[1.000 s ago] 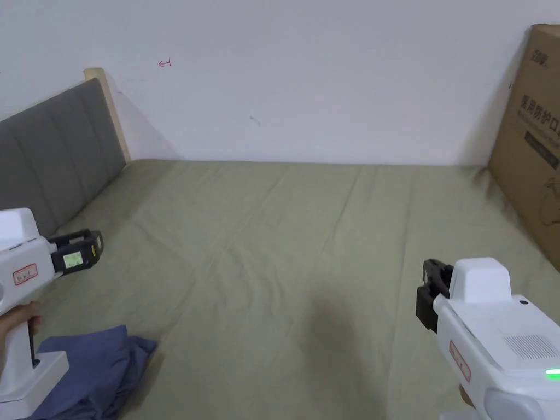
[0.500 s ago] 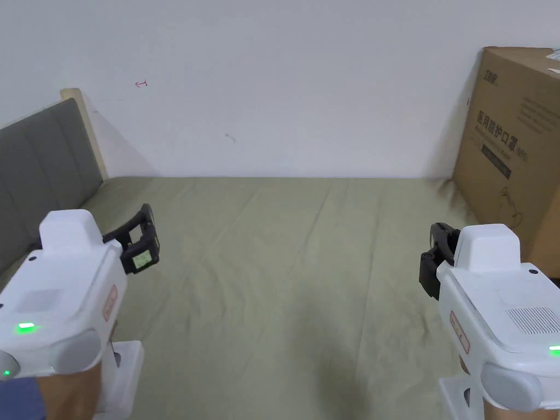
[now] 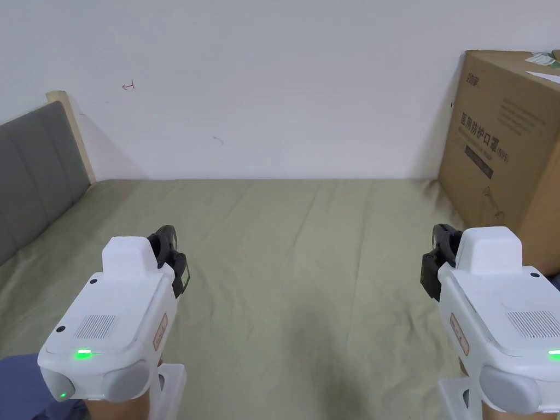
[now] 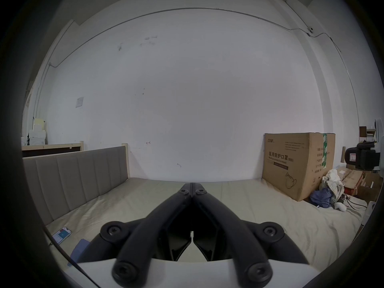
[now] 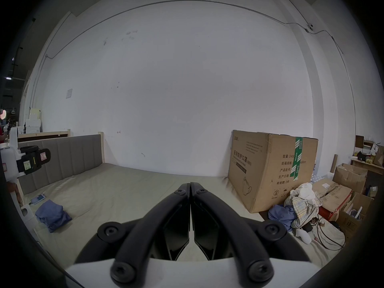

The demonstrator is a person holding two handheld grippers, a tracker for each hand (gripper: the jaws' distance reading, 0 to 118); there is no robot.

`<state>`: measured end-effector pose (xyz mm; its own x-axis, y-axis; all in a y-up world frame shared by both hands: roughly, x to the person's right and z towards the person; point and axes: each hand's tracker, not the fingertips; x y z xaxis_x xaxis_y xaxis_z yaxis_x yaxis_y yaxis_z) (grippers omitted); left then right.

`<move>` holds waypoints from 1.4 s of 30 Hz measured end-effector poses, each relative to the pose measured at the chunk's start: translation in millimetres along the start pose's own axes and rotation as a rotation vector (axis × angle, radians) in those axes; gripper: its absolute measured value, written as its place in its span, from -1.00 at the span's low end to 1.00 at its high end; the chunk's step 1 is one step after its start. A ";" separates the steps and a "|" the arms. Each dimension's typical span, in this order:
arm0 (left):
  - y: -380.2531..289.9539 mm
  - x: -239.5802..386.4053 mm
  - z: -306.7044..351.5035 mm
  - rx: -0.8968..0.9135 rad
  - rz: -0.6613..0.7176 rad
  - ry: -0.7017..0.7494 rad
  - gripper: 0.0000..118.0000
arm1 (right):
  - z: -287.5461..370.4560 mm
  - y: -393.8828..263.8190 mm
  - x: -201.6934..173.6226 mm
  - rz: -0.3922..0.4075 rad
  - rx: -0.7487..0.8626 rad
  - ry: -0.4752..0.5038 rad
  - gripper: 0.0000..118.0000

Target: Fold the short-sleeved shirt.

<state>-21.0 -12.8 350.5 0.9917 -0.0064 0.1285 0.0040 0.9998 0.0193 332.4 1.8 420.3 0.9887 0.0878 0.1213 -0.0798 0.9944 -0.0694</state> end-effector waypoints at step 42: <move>-1.4 14.5 4.2 -0.010 -0.006 -0.044 -1.00 | 4.3 -0.2 7.0 -0.005 0.006 -0.012 -1.00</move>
<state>-7.2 -14.3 356.5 0.9850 -0.0133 0.1721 0.0118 0.9999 0.0101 338.8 2.4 425.4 0.9874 0.0837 0.1340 -0.0759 0.9952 -0.0626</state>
